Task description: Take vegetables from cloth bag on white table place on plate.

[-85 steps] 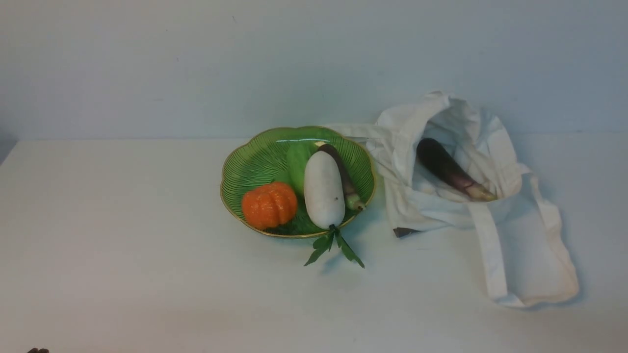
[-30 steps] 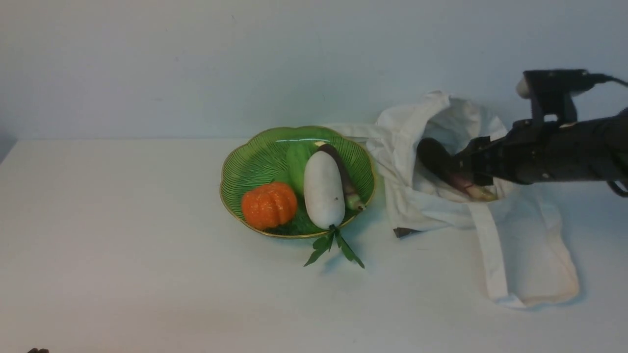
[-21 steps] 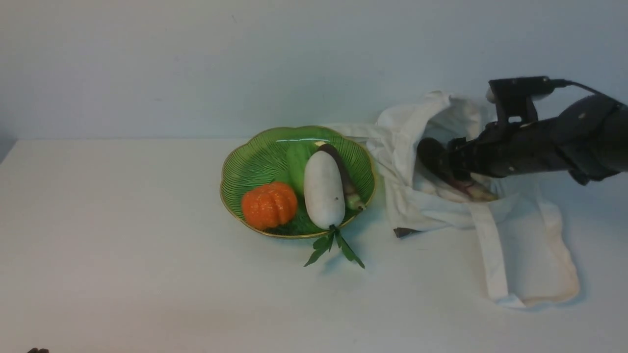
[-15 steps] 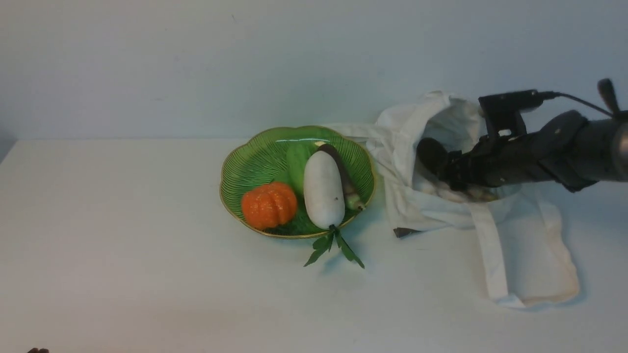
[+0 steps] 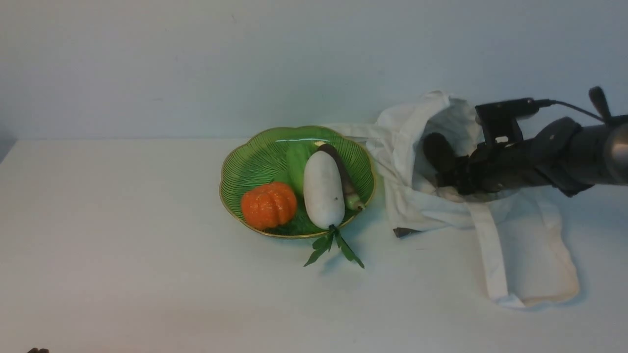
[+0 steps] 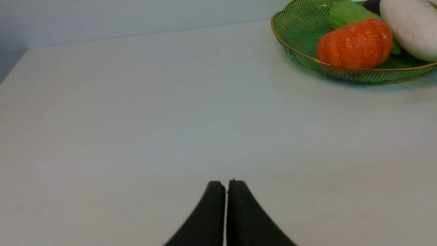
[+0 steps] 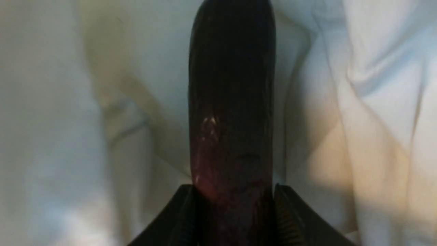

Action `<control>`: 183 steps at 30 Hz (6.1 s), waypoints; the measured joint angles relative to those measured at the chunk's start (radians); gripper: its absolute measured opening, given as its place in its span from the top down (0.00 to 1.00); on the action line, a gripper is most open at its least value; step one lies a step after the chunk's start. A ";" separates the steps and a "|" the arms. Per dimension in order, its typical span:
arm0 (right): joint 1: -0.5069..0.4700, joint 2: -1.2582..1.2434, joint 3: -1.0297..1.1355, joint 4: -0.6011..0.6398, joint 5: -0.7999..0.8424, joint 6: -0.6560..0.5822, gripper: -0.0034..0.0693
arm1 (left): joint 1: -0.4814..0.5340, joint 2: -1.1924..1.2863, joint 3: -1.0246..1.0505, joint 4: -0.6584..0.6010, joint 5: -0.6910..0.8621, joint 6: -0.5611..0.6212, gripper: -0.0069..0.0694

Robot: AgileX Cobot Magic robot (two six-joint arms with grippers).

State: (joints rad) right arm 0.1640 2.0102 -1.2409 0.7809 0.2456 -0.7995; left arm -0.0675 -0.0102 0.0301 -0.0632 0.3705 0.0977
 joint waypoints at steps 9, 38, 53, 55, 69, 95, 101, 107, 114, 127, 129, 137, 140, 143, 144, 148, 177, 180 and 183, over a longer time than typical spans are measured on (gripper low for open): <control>-0.038 -0.246 0.000 -0.060 0.412 0.088 0.59 | 0.000 0.000 0.000 0.000 0.000 0.000 0.92; 0.365 -0.152 -0.218 -0.222 0.379 0.470 0.59 | 0.000 0.000 0.000 0.000 0.000 0.000 0.92; 0.370 0.172 -0.510 -0.289 0.397 0.607 0.34 | 0.000 0.000 0.000 0.000 0.000 0.000 0.92; 0.370 0.168 -0.537 -0.304 0.442 0.600 0.23 | 0.000 0.000 0.000 0.000 0.000 0.000 0.92; 0.370 0.044 -1.043 -0.553 0.996 0.716 0.28 | 0.000 0.000 0.000 0.000 0.000 0.000 0.92; 0.370 -1.469 0.252 -0.645 0.576 0.745 0.92 | 0.000 0.000 0.000 0.000 0.000 0.000 0.92; 0.370 -1.836 0.767 -0.612 0.061 0.677 0.92 | 0.000 0.000 0.000 0.000 0.000 0.000 0.92; 0.370 -1.984 0.884 -0.642 -0.019 0.652 0.92 | 0.000 0.000 0.000 0.000 0.000 0.000 0.92; 0.370 -1.987 0.890 -0.652 0.051 0.645 0.92 | 0.000 0.000 0.000 0.000 0.000 0.000 0.92; 0.370 -1.987 0.890 -0.652 0.055 0.645 0.92 | 0.000 0.000 0.000 0.000 0.000 0.000 0.92; 0.370 -1.987 0.890 -0.652 0.055 0.645 0.92 | 0.000 0.000 0.000 0.000 0.000 0.000 0.92; 0.370 -1.989 0.994 -0.652 0.033 0.649 0.92 | 0.000 0.000 0.000 0.000 0.000 0.000 0.92; 0.361 -1.996 1.050 -0.658 0.035 0.674 0.92 | 0.000 0.000 0.000 0.000 0.000 0.000 0.92; 0.313 -2.000 1.088 -0.671 0.047 0.716 0.92 | 0.000 0.000 0.000 0.000 0.000 0.000 0.92; 0.286 -2.000 1.103 -0.675 0.049 0.728 0.92 | 0.000 0.000 0.000 0.000 0.000 0.000 0.92; 0.144 -2.000 1.184 -0.689 0.059 0.749 0.92 | 0.000 0.000 0.000 0.000 0.000 0.000 0.92; -0.026 -2.021 1.267 -0.755 0.114 0.750 0.92 | 0.000 0.000 0.000 0.000 0.000 0.000 0.92; -0.031 -2.021 1.267 -0.755 0.114 0.750 0.92 | 0.000 0.000 0.000 0.000 0.000 0.000 0.92; -0.050 -2.021 1.267 -0.755 0.114 0.750 0.92 | 0.000 0.000 0.000 0.000 0.000 0.000 0.92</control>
State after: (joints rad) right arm 0.1142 -0.0110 0.0257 0.0264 0.3592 -0.0497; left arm -0.0675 -0.0102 0.0301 -0.0632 0.3705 0.0977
